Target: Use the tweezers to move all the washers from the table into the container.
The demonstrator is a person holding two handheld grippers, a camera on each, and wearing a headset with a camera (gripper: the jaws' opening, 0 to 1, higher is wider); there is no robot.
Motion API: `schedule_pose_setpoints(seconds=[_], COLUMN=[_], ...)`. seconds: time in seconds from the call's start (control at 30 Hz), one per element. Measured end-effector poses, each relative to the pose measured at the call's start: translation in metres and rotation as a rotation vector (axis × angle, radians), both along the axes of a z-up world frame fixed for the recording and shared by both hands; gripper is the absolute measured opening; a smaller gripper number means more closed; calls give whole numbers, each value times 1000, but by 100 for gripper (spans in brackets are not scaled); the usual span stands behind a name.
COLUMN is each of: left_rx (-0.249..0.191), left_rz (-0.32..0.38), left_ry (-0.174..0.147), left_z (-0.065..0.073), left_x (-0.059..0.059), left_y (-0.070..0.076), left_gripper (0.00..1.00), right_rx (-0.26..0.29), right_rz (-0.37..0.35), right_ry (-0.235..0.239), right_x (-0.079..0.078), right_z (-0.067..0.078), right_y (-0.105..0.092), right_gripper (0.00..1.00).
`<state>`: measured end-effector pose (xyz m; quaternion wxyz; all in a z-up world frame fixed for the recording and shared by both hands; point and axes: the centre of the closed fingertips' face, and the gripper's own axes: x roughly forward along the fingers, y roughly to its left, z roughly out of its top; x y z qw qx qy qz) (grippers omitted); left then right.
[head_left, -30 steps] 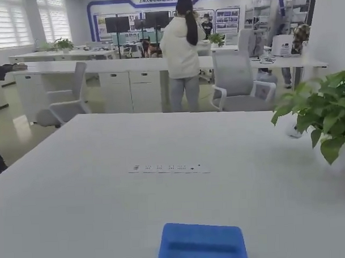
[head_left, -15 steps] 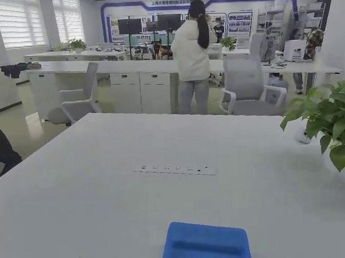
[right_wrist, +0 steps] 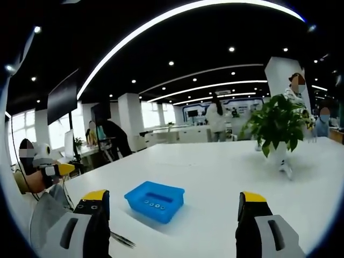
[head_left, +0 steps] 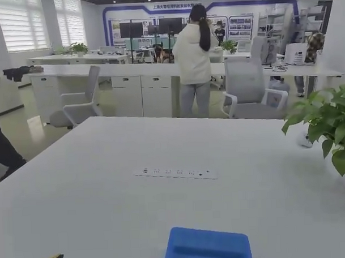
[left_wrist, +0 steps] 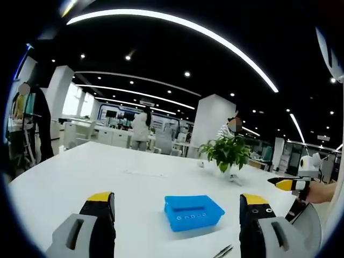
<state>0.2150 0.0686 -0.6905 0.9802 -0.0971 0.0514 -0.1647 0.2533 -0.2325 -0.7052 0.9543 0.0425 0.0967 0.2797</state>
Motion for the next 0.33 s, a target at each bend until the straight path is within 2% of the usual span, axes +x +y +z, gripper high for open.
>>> schedule_pose_setpoints(seconds=[0.2,0.33], left_rx=[-2,4], left_rz=[-15,-4], left_ry=[9,15], left_z=[-3,-6], left_x=[-1,-1], left_y=[-5,-1], left_gripper=[99,97], right_rx=[13,11], right_rz=[7,11], right_ry=[11,16], right_x=[-2,-2], right_z=[-2,-3], right_y=[6,8], right_gripper=[97,96])
